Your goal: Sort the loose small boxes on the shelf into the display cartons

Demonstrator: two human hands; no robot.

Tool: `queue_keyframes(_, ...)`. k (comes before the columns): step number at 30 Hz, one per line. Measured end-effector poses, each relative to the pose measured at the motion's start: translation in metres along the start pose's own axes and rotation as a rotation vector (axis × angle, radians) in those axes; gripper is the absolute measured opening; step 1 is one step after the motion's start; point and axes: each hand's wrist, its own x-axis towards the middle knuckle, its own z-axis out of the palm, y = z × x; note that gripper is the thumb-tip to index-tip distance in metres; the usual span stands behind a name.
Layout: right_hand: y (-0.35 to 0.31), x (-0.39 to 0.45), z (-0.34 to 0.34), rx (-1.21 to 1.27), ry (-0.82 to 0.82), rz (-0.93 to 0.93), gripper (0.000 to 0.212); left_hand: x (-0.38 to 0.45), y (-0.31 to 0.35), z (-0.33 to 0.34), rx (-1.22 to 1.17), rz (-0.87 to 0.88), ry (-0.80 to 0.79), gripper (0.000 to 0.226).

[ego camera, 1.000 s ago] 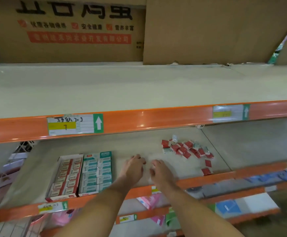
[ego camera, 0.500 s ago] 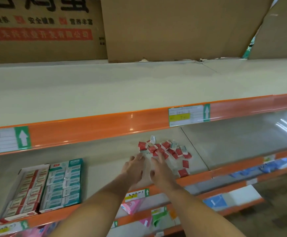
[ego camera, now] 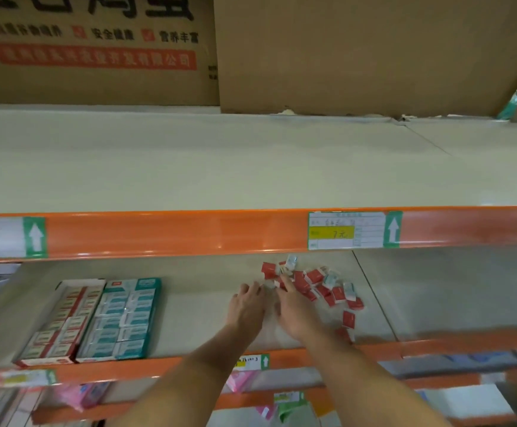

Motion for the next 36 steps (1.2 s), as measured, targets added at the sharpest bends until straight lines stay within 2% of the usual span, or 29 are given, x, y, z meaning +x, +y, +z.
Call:
queue_keyframes(2,-0.007,-0.003,0.007,0.024,0.025,0.008,0.047,-0.003,-0.007,0.0,-0.003,-0.027,0.019,0.04)
queue_keyframes(5,-0.019,-0.014,0.018,0.011,0.112,-0.083,0.047,-0.008,-0.02,0.003,-0.058,-0.118,0.042,0.026)
queue_keyframes(10,-0.036,-0.024,0.027,0.167,0.228,0.021,0.014,-0.019,-0.037,0.006,-0.194,-0.215,0.028,0.03)
queue_keyframes(11,-0.038,-0.025,0.027,0.215,0.256,0.059,0.016,-0.021,-0.039,0.005,-0.228,-0.219,0.027,0.032)
queue_keyframes(14,-0.04,-0.028,0.027,0.348,0.271,0.163,0.044,-0.03,-0.043,-0.001,-0.347,-0.219,0.056,0.04)
queue_keyframes(15,-0.039,-0.028,0.028,0.361,0.264,0.186,0.046,-0.032,-0.044,-0.003,-0.363,-0.216,0.056,0.042)
queue_keyframes(21,-0.052,-0.035,0.031,0.531,0.35,0.309,0.037,-0.042,-0.058,-0.009,-0.372,-0.227,-0.065,0.049)
queue_keyframes(25,-0.058,-0.042,0.032,0.566,0.345,0.319,0.048,-0.047,-0.068,-0.01,-0.365,-0.238,-0.09,0.04)
queue_keyframes(28,-0.06,-0.047,0.034,0.491,0.296,0.265,0.061,-0.052,-0.077,-0.012,-0.354,-0.242,-0.06,0.026)
queue_keyframes(30,-0.062,-0.051,0.038,0.415,0.271,0.222,0.068,-0.055,-0.081,-0.012,-0.326,-0.183,-0.039,0.028)
queue_keyframes(32,-0.064,-0.054,0.04,0.364,0.236,0.226,0.072,-0.059,-0.084,-0.011,-0.298,-0.091,-0.039,0.039)
queue_keyframes(34,-0.065,-0.055,0.041,0.333,0.212,0.236,0.073,-0.062,-0.085,-0.01,-0.287,0.012,-0.08,0.055)
queue_keyframes(36,-0.066,-0.056,0.041,0.319,0.208,0.239,0.07,-0.064,-0.085,-0.01,-0.247,0.088,-0.122,0.056)
